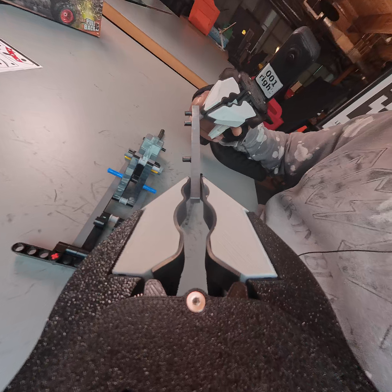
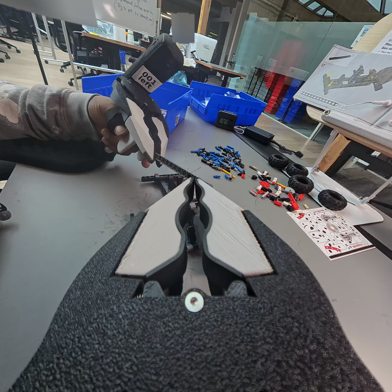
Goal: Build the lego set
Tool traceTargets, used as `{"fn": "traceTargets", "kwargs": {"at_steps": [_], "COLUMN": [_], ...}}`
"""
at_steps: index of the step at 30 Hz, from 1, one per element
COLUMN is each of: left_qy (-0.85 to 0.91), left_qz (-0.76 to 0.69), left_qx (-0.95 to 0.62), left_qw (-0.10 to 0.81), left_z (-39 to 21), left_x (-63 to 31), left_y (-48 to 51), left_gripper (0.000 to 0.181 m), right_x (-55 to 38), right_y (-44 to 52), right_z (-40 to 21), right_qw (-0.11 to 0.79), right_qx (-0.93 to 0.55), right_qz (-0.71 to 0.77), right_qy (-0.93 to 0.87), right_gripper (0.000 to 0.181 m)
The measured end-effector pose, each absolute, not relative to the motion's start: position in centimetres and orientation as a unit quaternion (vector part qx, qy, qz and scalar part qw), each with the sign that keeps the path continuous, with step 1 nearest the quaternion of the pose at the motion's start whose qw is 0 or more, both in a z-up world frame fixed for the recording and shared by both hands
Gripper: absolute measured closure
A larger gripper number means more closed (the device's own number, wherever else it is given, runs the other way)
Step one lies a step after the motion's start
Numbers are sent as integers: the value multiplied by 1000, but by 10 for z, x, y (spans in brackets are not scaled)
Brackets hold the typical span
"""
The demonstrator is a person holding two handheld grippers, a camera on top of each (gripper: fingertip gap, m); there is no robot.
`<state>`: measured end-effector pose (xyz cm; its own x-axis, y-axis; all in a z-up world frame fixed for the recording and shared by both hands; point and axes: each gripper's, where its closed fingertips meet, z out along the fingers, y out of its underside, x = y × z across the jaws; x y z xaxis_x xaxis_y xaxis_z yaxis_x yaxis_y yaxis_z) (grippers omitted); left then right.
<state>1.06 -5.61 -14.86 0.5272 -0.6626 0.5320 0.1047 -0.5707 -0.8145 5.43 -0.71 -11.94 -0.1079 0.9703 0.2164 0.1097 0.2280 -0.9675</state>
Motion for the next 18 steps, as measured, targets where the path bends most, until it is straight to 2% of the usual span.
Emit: {"fn": "traceTargets", "kwargs": {"at_steps": [3,4,6,8,11,15,18], "left_qy": [221,239,284,332,398,434,439], "left_qz": [-378,-341,-255,-177,-79,-2,2], "left_qx": [-773,-774,-772,-757,-724,-701,-697], "left_qw": [460,477,508,534,558,566,567], "left_z": [-150,-151,-152,-151,-150,-151,-151], "left_x": [6,3,-1,1,7,7,8], "left_y": [-52,-50,-47,-45,-45,-44,-45], "left_gripper": [173,173,173,173,172,172,171], "right_x": [60,61,61,59,55,55,59], "right_y": [5,11,13,9,2,1,-5], "right_z": [-108,-109,-116,-123,-128,-131,-123], "right_qw": [487,467,390,314,267,253,255], "right_qx": [-469,-492,-536,-568,-579,-584,-553], "right_qz": [466,480,523,567,594,601,620], "right_qy": [-571,-557,-535,-507,-490,-485,-495], "right_gripper": [176,169,147,136,138,167,169]}}
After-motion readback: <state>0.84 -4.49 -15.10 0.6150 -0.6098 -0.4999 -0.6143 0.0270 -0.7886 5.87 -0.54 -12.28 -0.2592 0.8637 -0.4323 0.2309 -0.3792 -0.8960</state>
